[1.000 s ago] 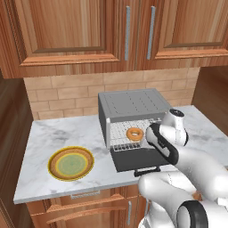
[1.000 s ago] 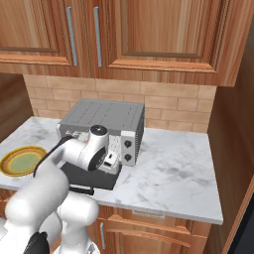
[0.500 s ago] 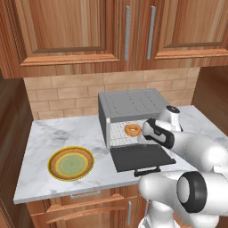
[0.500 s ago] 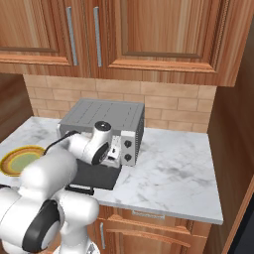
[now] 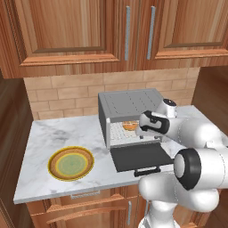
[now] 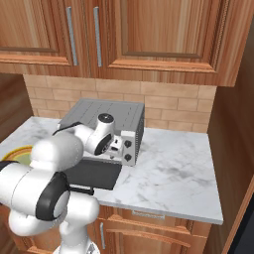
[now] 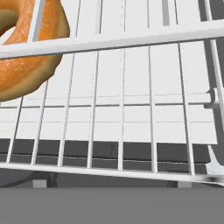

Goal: Pick up the bagel from the plate, place it on the toaster oven rack, close the door, and set the timer.

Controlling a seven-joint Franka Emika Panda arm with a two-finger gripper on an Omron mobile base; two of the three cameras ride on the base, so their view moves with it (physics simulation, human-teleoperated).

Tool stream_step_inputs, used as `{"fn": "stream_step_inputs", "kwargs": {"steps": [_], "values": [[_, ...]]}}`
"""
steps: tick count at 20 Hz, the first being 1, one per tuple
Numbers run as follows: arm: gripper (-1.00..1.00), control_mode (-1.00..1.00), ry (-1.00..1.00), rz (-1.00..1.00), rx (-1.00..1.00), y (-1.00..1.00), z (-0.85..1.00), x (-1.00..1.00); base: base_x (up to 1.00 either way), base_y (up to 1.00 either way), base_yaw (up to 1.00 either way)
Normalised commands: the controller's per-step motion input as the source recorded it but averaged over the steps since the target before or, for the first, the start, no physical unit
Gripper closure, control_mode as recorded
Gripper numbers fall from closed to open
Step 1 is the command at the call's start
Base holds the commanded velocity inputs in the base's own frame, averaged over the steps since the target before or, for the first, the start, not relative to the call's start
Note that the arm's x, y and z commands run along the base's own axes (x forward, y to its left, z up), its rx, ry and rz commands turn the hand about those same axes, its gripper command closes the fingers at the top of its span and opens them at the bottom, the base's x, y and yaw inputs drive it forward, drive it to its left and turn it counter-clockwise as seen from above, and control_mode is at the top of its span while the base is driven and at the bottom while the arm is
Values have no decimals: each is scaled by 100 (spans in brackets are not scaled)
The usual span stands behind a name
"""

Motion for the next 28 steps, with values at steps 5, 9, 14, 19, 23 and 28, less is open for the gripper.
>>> {"fn": "stream_step_inputs", "kwargs": {"steps": [5,9,14,19,23,28], "values": [[-100,-100,-5,1,0,0,11,24,0,0,0],[-100,-100,-8,0,0,0,3,-5,0,0,0],[-100,-100,-14,0,0,0,3,-76,0,0,0],[-100,-100,-10,0,0,-3,29,-98,0,0,0],[-100,-100,0,0,0,0,75,-78,0,0,0],[-100,-100,6,0,5,-3,81,-59,0,0,0]]}}
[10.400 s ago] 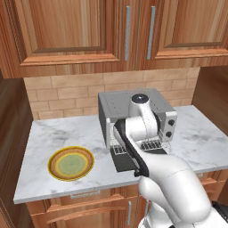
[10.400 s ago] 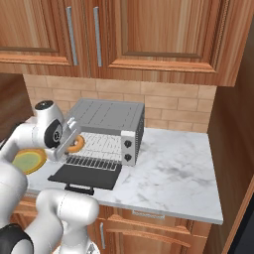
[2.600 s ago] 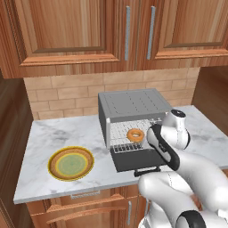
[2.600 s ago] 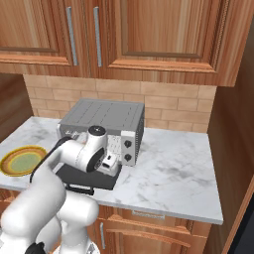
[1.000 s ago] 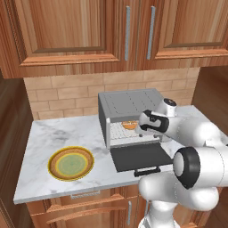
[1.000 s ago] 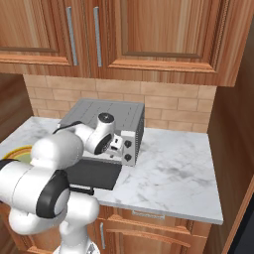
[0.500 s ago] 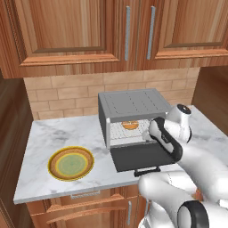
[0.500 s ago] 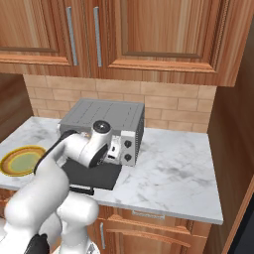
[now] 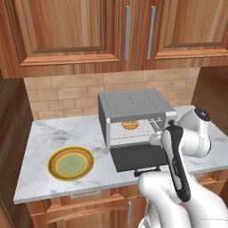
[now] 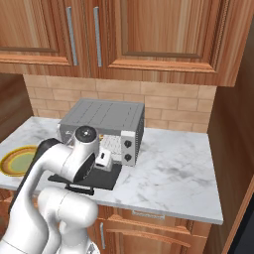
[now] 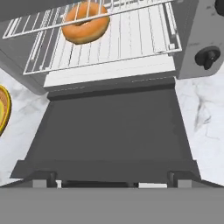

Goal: Pick up the bagel from the plate, place it on the toaster oven rack, close the door, and set the timer.

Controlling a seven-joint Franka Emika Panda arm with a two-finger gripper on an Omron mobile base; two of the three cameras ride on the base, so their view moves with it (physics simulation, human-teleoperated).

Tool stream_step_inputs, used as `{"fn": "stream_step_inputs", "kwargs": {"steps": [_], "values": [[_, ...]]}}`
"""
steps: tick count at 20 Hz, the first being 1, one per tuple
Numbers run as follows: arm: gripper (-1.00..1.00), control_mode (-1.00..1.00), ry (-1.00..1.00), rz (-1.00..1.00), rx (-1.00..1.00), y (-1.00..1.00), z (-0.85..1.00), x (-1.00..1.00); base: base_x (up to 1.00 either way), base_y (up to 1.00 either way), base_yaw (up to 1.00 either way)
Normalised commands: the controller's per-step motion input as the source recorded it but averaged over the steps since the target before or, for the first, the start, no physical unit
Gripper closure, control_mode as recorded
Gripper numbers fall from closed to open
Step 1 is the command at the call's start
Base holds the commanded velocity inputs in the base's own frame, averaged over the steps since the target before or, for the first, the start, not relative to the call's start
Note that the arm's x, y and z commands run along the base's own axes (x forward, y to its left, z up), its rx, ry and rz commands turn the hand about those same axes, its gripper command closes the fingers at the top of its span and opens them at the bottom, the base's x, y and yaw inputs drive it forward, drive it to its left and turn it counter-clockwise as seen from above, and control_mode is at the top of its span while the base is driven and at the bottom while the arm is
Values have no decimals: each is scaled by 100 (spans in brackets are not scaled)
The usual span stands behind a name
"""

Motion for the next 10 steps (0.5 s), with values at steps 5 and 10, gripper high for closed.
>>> {"fn": "stream_step_inputs", "kwargs": {"steps": [5,10], "values": [[-100,-100,14,-2,11,-16,23,-26,0,0,0],[-100,-100,8,-9,14,-24,-1,-13,0,0,0]]}}
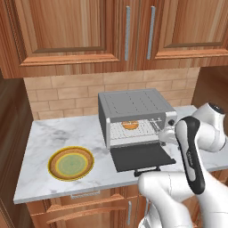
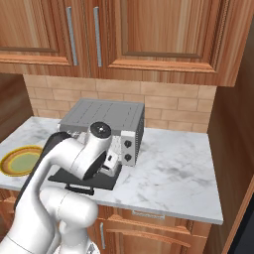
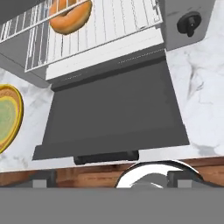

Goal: Pick up the bagel from the plate, place it on the toaster oven rack, close the door, and set the timer.

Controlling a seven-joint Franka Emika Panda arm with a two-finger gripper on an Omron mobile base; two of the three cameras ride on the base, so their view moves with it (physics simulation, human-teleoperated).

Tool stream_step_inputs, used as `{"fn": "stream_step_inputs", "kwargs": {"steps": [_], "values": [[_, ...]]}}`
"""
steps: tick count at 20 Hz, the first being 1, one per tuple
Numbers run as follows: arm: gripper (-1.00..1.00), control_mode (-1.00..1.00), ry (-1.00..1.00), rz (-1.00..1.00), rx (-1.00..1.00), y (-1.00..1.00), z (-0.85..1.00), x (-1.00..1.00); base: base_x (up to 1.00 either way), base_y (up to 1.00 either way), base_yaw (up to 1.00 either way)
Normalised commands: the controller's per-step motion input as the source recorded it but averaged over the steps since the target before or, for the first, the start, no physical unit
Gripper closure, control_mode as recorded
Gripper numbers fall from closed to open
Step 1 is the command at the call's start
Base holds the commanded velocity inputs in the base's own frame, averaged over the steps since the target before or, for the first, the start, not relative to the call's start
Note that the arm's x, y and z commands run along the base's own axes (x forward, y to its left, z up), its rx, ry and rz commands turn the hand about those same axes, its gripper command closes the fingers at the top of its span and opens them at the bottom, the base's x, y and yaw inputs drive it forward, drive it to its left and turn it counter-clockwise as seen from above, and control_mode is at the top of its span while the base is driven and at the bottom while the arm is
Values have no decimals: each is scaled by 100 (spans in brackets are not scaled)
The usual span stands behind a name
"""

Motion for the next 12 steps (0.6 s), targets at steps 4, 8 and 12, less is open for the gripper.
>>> {"fn": "stream_step_inputs", "kwargs": {"steps": [4,8,12], "values": [[-100,-100,6,-10,10,-15,-20,-10,0,0,0],[-100,-100,5,-12,6,-1,-36,-16,0,0,0],[-100,-100,1,-14,4,0,-39,-12,0,0,0]]}}
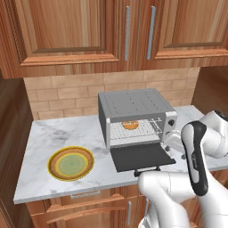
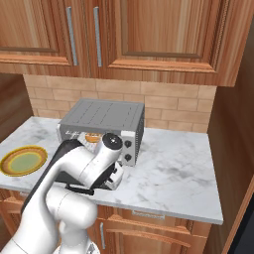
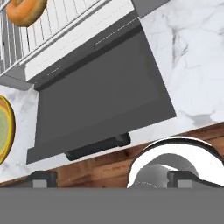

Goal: Pick up the bagel from the plate, place it on the toaster oven rack, close the door, and set the timer.

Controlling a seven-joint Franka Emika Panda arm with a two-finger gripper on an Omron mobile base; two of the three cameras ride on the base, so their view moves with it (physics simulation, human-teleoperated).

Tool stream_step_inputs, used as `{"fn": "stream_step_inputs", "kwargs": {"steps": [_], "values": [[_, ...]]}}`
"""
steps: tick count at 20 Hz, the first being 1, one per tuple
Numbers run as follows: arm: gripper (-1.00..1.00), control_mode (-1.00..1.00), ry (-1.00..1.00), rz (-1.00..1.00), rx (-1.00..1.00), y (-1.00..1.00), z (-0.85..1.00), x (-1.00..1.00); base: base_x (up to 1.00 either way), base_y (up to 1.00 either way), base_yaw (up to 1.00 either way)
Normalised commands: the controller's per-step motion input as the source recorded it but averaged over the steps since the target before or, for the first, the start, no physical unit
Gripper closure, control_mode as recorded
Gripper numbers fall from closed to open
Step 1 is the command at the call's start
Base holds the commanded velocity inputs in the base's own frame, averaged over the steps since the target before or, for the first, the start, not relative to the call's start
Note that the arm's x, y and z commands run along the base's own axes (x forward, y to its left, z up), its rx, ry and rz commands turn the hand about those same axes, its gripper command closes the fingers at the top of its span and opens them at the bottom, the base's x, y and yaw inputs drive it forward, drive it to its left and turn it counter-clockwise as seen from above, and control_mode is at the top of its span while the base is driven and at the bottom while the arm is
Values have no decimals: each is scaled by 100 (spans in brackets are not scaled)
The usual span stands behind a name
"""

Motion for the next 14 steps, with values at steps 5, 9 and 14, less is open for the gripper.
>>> {"fn": "stream_step_inputs", "kwargs": {"steps": [5,9,14], "values": [[-100,-100,2,-14,4,0,-28,-2,0,0,0],[-100,-100,6,-12,3,0,-23,0,0,0,0],[-100,-100,13,-11,3,0,-22,0,0,0,0]]}}
